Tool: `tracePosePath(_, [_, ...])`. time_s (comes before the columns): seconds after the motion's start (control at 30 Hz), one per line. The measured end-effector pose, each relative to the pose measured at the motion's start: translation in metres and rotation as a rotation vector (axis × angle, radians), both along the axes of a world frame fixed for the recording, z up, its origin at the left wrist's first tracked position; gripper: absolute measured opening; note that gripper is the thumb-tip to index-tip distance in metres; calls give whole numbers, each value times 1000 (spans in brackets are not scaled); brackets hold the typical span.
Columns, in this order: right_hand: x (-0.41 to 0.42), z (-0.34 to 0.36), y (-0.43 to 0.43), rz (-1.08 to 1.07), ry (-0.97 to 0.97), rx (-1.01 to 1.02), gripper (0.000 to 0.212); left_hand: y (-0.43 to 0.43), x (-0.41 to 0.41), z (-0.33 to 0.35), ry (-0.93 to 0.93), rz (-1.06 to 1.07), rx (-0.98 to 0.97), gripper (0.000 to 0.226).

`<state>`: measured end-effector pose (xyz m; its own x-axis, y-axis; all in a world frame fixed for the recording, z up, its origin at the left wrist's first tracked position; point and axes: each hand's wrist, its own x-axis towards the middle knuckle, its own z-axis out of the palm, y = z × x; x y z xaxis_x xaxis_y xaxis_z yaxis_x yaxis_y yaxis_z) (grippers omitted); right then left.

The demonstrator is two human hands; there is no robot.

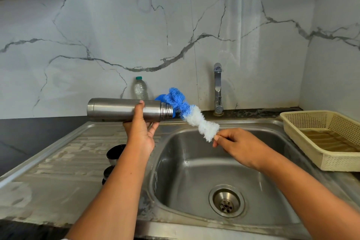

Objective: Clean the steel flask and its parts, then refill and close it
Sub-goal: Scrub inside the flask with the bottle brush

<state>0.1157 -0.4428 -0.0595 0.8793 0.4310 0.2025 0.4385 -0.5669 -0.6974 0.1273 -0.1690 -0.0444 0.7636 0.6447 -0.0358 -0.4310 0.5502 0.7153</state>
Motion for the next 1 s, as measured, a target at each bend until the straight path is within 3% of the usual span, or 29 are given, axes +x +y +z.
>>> tracePosePath(0.57, [-4, 4, -6, -28, -69, -68, 26, 9, 4, 0, -41, 90, -3, 57])
tracePosePath(1.0, [-14, 11, 5, -65, -138, -153, 28, -2, 4, -2, -42, 109, 170, 57])
